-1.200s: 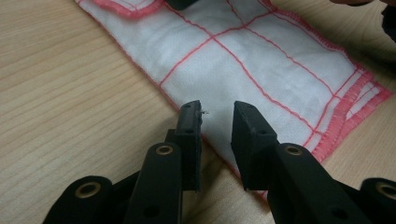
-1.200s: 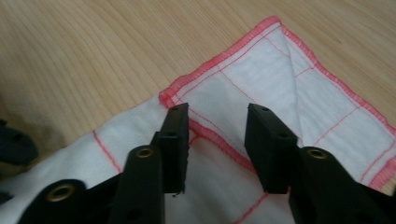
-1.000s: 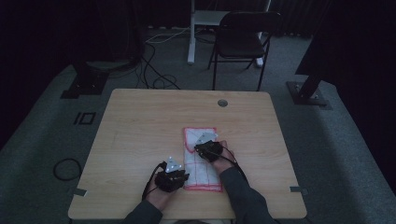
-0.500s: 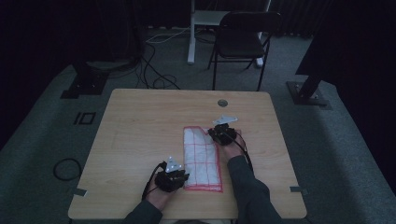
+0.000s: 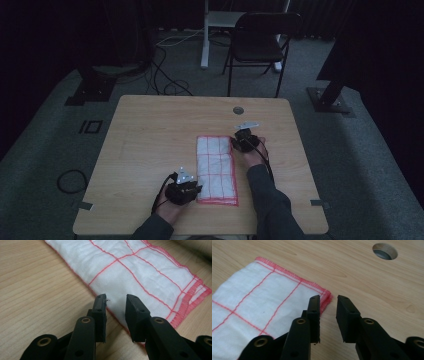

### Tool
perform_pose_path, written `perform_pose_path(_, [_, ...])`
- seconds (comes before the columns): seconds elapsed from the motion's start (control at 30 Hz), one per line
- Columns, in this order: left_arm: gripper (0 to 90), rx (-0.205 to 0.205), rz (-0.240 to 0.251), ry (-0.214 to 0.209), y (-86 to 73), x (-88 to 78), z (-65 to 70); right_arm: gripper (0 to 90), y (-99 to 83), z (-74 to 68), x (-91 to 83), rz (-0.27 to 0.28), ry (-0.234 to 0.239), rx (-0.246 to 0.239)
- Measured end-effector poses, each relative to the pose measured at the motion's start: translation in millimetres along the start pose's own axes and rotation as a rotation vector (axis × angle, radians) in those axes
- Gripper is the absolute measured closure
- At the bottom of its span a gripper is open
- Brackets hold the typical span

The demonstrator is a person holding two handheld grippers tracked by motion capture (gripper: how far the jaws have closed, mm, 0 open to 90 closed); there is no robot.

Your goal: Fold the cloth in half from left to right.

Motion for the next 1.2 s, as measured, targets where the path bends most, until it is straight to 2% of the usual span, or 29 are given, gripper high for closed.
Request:
perform_pose_path(0.17, [69.7,-0.003,0.006,0.016,3.7,0.1,-8.7,69.1,-6.4,-2.0,1.2,-0.007,0.01,-0.012])
perform_pose_path(0.33, [69.6,-0.011,0.005,0.053,9.6,2.2,-25.3,67.2,-8.3,-1.3,3.8,-0.011,0.015,-0.001])
perform_pose_path(0.37, [69.5,-0.011,0.005,0.053,9.6,2.2,-25.3,67.2,-8.3,-1.3,3.8,-0.011,0.015,-0.001])
perform_pose_path(0.53, [69.4,-0.003,0.008,0.102,15.2,4.8,-43.5,65.3,-8.2,-0.7,4.2,-0.01,0.016,-0.004])
perform_pose_path(1.2, [69.1,-0.005,0.058,0.198,49.0,20.0,-100.0,62.9,-10.4,3.0,2.3,-0.002,0.024,0.006])
Point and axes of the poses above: each handheld gripper's, and its own axes: x roughly forward along the jaws, y roughly out of its top, z roughly to its right, the point moved 10 cm from there along x, roughly forward along the jaws, and after that the axes turned 13 degrees about x, right-handed, at the moved point
